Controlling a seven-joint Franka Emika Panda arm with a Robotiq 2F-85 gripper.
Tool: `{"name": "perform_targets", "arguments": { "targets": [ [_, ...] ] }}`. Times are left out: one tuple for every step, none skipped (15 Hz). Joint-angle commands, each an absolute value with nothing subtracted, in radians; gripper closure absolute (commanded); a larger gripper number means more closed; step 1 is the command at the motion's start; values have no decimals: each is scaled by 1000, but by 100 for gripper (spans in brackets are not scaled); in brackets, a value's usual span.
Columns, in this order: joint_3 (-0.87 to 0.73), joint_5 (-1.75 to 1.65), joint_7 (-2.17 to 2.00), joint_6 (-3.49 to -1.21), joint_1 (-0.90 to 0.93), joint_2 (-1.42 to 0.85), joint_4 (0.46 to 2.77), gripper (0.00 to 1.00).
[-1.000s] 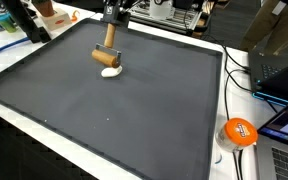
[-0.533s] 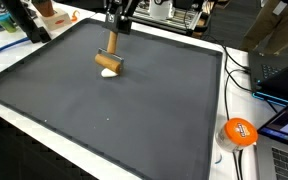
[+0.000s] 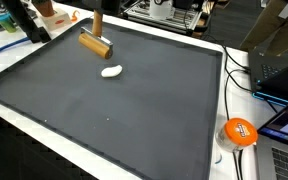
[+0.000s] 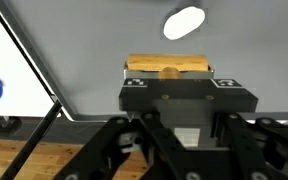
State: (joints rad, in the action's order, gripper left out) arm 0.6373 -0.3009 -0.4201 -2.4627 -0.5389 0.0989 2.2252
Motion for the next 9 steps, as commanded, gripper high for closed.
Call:
{"name": "perform_targets", "arguments": {
  "targets": [
    [655,-181,-232,-2186,-529,46,2014,78],
    [653,-128,-167,-2105,-523,21,1939,78],
    [470,-117,-142,-2025,-332,-12,1870,78],
    [430,-80,-109,-1945,-293,-30,1804,78],
    [368,-61,-92,-1872,-234,-52,1739,78],
    [318,-47,-84,-1817,-192,-76,1685,78],
    [275,-33,-67,-1795,-158,-93,1648,78],
    [246,-69,-106,-1866,-120,-26,1752,53],
    [220,-57,-90,-1838,-101,-47,1712,53]
  ]
}}
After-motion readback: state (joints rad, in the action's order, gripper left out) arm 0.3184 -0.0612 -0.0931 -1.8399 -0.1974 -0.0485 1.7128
